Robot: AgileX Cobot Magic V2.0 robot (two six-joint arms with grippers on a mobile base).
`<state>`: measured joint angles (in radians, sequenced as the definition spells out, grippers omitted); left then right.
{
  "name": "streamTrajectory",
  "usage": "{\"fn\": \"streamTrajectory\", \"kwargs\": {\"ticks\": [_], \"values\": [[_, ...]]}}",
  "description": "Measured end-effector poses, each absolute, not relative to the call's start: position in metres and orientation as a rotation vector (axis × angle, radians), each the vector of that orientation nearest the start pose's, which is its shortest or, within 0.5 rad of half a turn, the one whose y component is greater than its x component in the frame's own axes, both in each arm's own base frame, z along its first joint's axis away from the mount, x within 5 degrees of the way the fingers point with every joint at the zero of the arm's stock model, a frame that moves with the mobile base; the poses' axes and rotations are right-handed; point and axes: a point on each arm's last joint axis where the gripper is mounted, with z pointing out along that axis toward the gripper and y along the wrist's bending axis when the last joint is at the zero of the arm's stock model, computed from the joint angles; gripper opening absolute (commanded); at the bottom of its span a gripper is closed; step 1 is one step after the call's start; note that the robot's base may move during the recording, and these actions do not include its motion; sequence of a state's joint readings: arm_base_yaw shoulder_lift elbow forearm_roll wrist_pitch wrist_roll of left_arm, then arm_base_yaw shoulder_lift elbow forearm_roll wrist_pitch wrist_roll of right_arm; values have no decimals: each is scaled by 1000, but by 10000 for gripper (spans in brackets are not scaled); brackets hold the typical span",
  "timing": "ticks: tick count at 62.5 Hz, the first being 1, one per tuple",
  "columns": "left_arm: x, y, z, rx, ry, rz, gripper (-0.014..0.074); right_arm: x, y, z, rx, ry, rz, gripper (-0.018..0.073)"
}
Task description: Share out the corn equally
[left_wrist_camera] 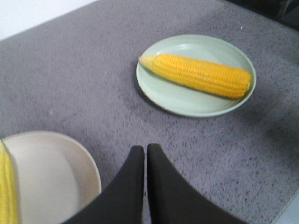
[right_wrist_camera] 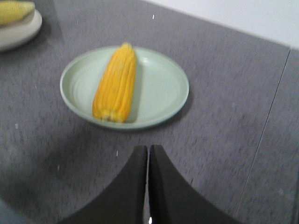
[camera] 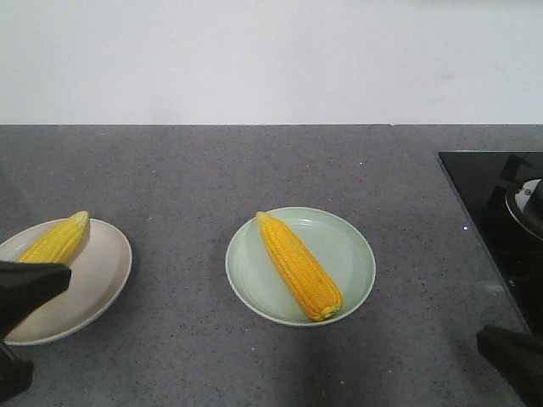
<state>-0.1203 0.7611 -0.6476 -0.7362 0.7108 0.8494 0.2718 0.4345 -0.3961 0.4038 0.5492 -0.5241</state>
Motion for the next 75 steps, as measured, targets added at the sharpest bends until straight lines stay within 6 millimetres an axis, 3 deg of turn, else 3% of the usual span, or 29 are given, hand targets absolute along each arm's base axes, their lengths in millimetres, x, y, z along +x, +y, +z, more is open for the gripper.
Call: {"fn": "streamTrajectory", "kwargs": {"ticks": [11, 75], "values": [[127, -54, 292, 519, 2021, -454, -8, 74, 40, 250, -579, 1984, 274, -6], [127, -55, 295, 463, 1992, -495, -6, 73, 40, 247, -591, 2006, 283, -6]]}}
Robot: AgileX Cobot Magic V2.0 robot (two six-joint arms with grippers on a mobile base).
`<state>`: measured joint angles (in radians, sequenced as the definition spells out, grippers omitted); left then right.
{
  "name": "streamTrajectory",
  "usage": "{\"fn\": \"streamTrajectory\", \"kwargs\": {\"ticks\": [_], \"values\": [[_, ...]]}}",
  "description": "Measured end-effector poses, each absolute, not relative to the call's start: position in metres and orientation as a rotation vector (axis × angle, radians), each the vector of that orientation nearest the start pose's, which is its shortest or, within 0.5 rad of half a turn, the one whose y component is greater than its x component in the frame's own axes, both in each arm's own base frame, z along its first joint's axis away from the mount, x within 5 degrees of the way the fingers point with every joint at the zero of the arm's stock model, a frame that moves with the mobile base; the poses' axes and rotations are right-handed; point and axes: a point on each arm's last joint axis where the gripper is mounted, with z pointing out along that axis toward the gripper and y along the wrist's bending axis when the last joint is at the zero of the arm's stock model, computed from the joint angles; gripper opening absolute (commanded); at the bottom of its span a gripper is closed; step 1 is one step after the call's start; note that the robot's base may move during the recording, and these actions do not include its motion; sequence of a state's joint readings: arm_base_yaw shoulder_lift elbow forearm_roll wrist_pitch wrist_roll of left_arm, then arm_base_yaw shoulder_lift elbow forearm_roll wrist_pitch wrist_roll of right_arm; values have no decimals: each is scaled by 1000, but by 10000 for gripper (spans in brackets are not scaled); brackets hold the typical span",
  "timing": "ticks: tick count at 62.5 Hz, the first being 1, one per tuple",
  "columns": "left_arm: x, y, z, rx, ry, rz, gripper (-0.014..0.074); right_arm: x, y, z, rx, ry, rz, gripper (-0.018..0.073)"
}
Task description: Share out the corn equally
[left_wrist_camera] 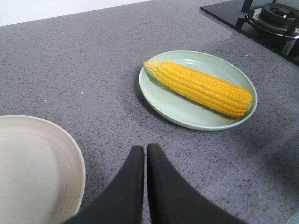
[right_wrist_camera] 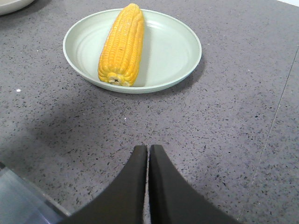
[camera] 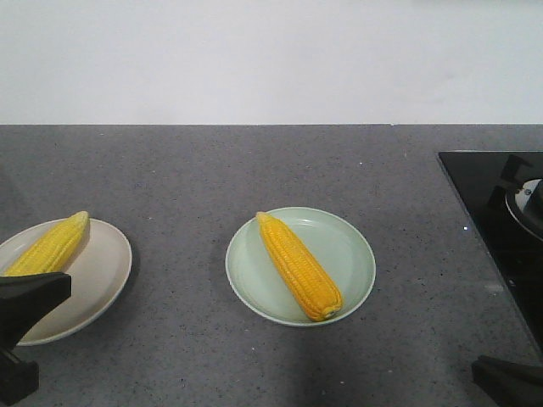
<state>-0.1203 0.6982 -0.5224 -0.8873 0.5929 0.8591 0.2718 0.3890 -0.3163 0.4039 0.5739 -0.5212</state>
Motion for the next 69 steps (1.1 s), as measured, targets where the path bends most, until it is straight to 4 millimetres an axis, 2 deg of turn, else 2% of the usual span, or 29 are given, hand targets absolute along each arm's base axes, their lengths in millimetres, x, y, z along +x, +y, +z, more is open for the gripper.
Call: {"fn": "streamTrajectory", "kwargs": {"ticks": [10, 17, 29, 39, 57, 69], "values": [[128, -52, 292, 474, 1992, -433, -6, 73, 40, 247, -591, 2006, 283, -6], [132, -47, 287, 420, 1976, -381, -6, 73, 40, 247, -591, 2006, 283, -6], [133, -35, 261, 290, 1963, -260, -6, 73, 40, 247, -591, 2006, 283, -6], [118, -27, 245, 265, 1918, -179, -6, 73, 40, 247, -591, 2006, 284, -6], [84, -11, 223, 158, 1714, -62, -6, 73, 40, 247, -591, 2006, 284, -6], [72, -6, 198, 98, 1646, -50, -6, 73, 40, 247, -591, 2006, 284, -6]]}}
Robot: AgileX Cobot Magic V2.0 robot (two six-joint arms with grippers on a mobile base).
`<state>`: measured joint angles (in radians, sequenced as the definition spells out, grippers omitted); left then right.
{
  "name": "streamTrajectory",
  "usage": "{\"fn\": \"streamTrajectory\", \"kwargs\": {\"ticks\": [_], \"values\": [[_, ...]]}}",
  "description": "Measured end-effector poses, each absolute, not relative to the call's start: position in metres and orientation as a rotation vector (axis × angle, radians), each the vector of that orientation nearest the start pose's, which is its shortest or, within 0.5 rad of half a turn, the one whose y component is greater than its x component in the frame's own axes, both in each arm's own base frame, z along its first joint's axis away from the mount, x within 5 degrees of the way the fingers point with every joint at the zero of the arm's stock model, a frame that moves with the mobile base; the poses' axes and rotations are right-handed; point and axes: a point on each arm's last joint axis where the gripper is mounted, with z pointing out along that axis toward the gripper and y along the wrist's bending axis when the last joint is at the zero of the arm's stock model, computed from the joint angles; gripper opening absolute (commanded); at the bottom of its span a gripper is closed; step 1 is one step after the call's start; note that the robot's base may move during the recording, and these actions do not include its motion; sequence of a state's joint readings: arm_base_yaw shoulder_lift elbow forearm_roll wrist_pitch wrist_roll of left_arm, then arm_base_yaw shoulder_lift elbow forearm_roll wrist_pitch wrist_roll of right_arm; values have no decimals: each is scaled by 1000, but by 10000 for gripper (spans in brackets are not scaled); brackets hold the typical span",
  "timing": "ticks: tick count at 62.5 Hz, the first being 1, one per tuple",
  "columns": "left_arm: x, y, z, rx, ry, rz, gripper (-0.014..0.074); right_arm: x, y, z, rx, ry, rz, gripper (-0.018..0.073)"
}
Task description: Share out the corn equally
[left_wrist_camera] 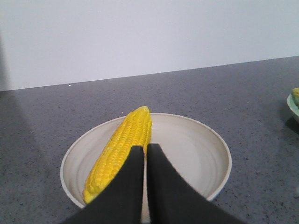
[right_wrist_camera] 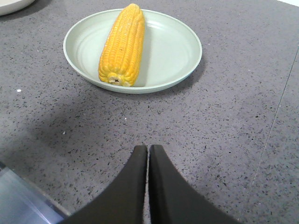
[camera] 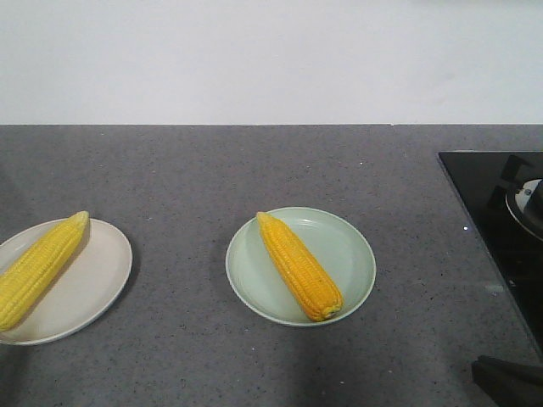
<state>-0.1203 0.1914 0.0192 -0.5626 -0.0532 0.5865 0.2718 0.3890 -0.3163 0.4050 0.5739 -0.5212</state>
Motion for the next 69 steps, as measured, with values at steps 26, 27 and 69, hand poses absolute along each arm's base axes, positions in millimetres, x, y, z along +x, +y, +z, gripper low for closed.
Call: {"fn": "streamTrajectory", "kwargs": {"ticks": [26, 27, 69], "values": [[59, 1, 202, 69, 1553, 111, -6, 73, 40, 247, -591, 2006, 284, -6], [59, 1, 202, 69, 1553, 115, -6, 73, 40, 247, -591, 2006, 284, -6], [56, 0, 190, -75, 1673, -28, -6, 72, 41, 247, -592, 2011, 289, -6]]}}
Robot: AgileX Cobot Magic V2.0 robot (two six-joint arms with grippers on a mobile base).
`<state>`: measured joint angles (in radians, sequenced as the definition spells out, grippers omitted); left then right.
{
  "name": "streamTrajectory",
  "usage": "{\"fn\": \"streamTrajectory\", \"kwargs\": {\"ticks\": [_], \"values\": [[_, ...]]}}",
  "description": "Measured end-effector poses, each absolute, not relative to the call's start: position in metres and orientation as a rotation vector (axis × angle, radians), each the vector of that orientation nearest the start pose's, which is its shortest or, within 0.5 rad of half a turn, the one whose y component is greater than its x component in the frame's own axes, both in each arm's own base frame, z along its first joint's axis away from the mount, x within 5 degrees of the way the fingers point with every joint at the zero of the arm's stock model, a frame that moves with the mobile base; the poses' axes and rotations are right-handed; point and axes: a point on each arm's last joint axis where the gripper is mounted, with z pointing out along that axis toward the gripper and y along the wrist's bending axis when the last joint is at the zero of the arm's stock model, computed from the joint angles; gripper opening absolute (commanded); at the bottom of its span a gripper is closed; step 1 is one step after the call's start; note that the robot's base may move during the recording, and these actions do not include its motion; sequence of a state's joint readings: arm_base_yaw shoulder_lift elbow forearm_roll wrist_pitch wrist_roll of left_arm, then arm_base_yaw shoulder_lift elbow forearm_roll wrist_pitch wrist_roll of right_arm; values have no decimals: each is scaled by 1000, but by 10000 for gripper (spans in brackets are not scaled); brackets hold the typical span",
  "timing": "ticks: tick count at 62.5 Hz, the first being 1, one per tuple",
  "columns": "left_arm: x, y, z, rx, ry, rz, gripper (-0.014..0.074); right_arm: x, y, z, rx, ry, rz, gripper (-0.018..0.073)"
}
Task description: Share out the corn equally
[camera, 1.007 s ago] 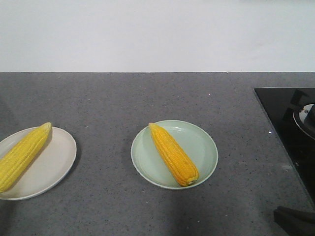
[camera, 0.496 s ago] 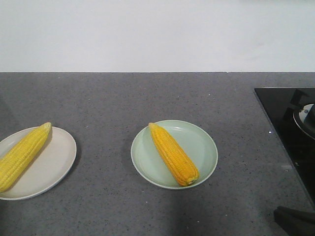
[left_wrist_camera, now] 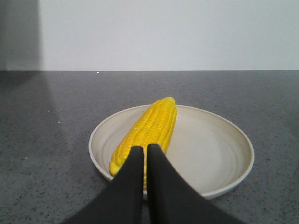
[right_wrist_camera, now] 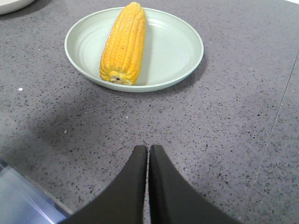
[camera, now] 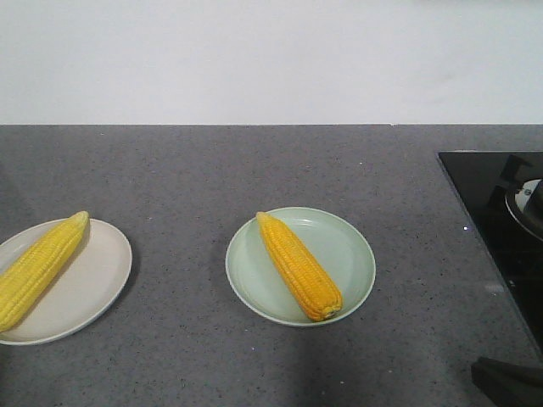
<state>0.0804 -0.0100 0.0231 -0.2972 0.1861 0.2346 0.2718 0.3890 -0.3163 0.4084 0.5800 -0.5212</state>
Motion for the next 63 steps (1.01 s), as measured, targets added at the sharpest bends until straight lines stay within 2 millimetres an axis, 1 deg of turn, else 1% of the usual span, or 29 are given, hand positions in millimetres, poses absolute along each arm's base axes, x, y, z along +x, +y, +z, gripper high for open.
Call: {"fn": "streamTrajectory", "kwargs": {"ticks": [29, 45, 63], "values": [[56, 0, 189, -105, 1681, -54, -6, 72, 41, 247, -592, 2011, 289, -6], [56, 1, 189, -54, 1687, 12, -6, 72, 41, 247, -592, 2011, 289, -6], [56, 1, 188, -47, 1688, 22, -6, 72, 41, 247, -592, 2011, 289, -6]]}}
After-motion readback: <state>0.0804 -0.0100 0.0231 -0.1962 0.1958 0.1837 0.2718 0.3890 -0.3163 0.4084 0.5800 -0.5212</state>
